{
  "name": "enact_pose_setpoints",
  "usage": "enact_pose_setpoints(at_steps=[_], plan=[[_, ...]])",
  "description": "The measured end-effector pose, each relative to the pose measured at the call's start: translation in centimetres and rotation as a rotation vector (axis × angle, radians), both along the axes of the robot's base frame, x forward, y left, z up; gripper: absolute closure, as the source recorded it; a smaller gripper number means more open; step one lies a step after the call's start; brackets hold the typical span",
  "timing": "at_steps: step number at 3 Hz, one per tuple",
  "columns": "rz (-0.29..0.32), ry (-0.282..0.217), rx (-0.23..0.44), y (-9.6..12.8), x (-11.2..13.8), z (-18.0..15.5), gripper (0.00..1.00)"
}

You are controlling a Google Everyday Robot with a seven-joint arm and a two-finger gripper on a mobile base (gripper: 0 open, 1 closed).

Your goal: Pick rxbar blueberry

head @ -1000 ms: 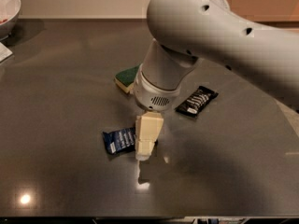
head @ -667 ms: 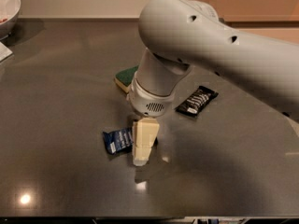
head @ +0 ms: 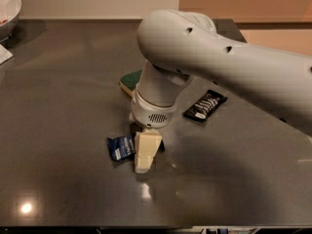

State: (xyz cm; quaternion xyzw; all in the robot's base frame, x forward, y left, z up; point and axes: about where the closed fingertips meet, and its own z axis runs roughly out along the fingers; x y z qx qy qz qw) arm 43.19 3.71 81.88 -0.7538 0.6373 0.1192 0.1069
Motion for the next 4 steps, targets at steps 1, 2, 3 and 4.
enact_pose_setpoints(at_steps=[1, 2, 3, 4], plan=[[0.004, 0.010, 0.011, -0.2, 0.1, 0.3, 0.43], [0.006, 0.016, 0.016, -0.4, 0.2, 0.8, 0.66], [-0.001, 0.018, 0.027, -0.9, 0.5, 1.8, 0.89], [0.000, 0.012, 0.043, -1.4, 1.0, 3.6, 1.00]])
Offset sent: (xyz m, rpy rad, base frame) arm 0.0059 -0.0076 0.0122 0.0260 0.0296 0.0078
